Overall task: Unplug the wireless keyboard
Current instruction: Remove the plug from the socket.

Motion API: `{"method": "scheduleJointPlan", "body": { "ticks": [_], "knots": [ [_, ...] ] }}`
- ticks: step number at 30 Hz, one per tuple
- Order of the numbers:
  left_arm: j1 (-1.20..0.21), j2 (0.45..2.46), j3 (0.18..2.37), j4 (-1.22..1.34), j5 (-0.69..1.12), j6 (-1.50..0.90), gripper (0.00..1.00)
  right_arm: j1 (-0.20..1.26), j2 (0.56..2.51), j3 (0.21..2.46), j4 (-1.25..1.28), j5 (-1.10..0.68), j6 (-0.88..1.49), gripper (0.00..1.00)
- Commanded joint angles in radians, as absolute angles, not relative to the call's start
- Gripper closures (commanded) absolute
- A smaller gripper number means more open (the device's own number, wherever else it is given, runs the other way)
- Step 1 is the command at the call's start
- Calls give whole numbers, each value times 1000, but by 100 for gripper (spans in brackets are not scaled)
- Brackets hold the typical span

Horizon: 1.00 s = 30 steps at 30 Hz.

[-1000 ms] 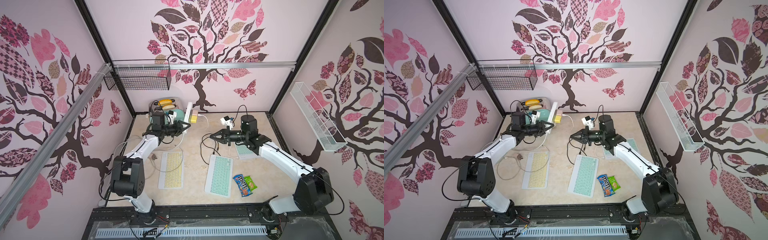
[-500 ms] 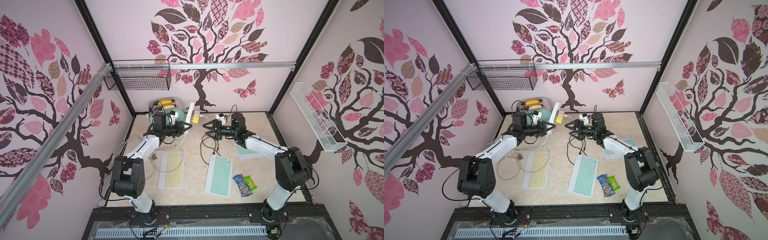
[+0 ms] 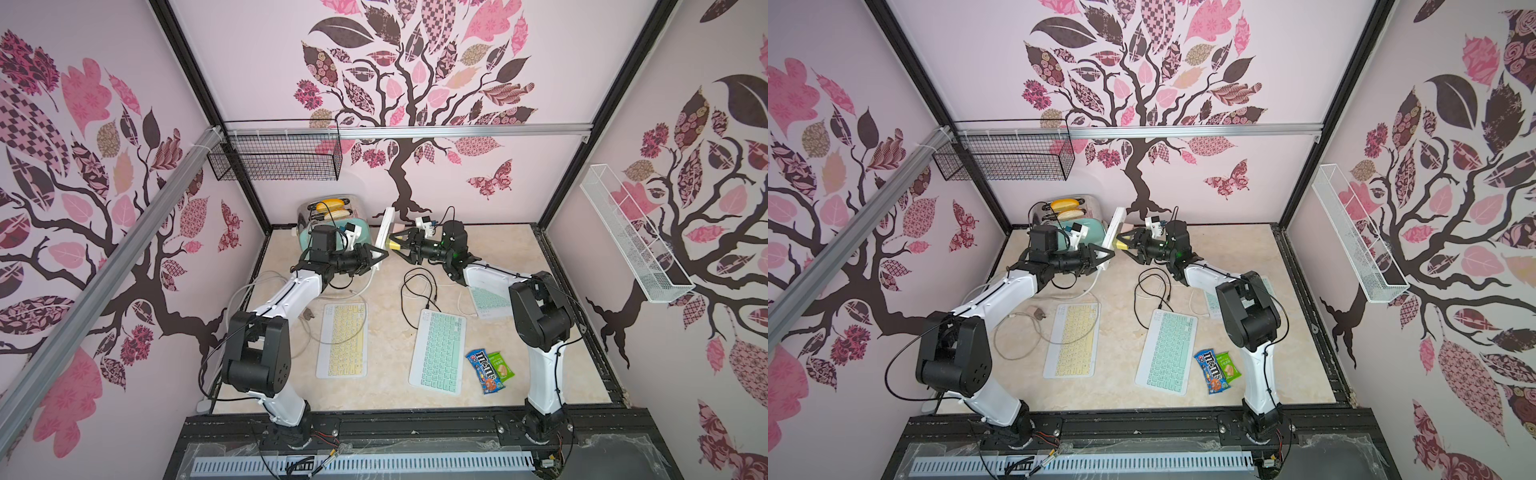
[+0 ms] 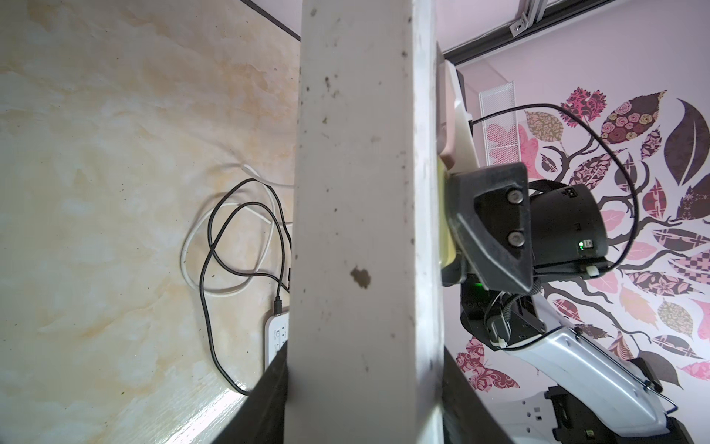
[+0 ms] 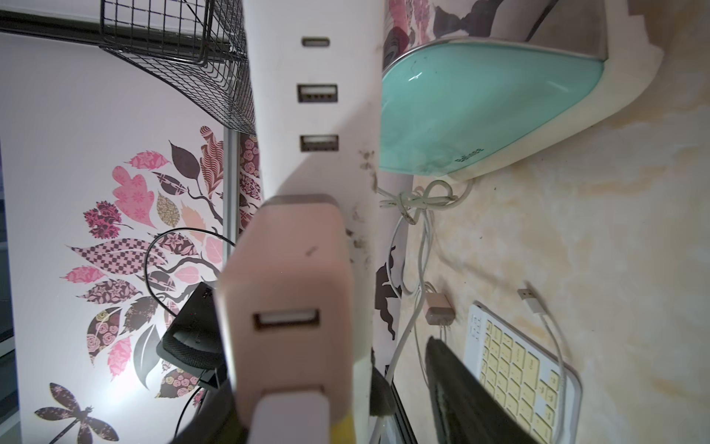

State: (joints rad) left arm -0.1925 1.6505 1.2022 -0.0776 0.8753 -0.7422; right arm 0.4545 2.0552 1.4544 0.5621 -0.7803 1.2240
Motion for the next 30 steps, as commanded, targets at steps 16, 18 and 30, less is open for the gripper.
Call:
{"method": "scheduleJointPlan", "body": {
  "ticks": [16, 18, 30],
  "knots": [
    [-198, 1668, 1235, 52, 872, -795, 100, 474, 2086, 1402, 817, -779, 1356, 92],
    [-185, 1664, 1226, 77, 869, -824, 100, 472, 2084, 1383, 839, -789, 1359, 100],
    [-136, 1587, 1144, 188, 729, -897, 100, 449, 2112, 1327, 990, -802, 1452, 100]
  ]
}}
